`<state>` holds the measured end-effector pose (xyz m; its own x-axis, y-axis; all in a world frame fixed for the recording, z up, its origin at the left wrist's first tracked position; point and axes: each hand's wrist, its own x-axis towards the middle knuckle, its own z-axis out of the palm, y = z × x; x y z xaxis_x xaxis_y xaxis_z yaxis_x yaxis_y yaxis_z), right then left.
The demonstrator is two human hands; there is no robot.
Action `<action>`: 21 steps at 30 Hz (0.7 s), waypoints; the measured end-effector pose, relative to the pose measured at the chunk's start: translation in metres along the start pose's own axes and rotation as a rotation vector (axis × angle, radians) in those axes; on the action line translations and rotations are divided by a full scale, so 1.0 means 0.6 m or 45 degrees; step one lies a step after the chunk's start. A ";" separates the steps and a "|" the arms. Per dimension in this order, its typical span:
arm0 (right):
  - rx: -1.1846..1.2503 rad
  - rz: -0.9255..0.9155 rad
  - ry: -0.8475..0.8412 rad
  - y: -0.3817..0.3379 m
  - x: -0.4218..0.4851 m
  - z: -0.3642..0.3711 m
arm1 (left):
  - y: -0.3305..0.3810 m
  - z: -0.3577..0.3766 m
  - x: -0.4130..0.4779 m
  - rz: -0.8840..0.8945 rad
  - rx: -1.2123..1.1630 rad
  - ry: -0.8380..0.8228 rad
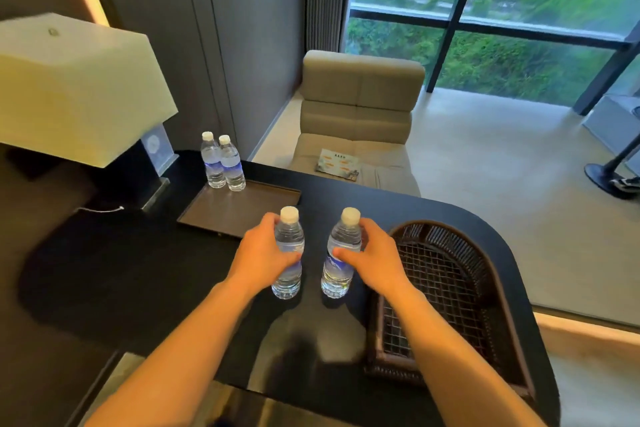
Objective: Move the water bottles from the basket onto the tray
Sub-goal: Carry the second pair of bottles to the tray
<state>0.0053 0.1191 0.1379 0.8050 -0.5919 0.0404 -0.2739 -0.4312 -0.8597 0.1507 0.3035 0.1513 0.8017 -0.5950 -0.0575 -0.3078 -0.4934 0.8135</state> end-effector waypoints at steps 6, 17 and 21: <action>-0.001 0.123 -0.057 -0.025 0.115 0.204 | -0.151 -0.119 0.122 -0.092 0.100 0.003; -0.038 0.243 -0.055 -0.115 0.386 0.508 | -0.357 -0.275 0.421 -0.105 0.123 -0.061; -0.082 0.300 0.003 -0.126 0.455 0.566 | -0.393 -0.286 0.499 -0.108 0.143 -0.068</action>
<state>0.4241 0.2211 0.0408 0.7137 -0.6828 -0.1565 -0.4875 -0.3236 -0.8110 0.5509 0.3506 0.0416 0.7998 -0.5797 -0.1561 -0.2981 -0.6091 0.7349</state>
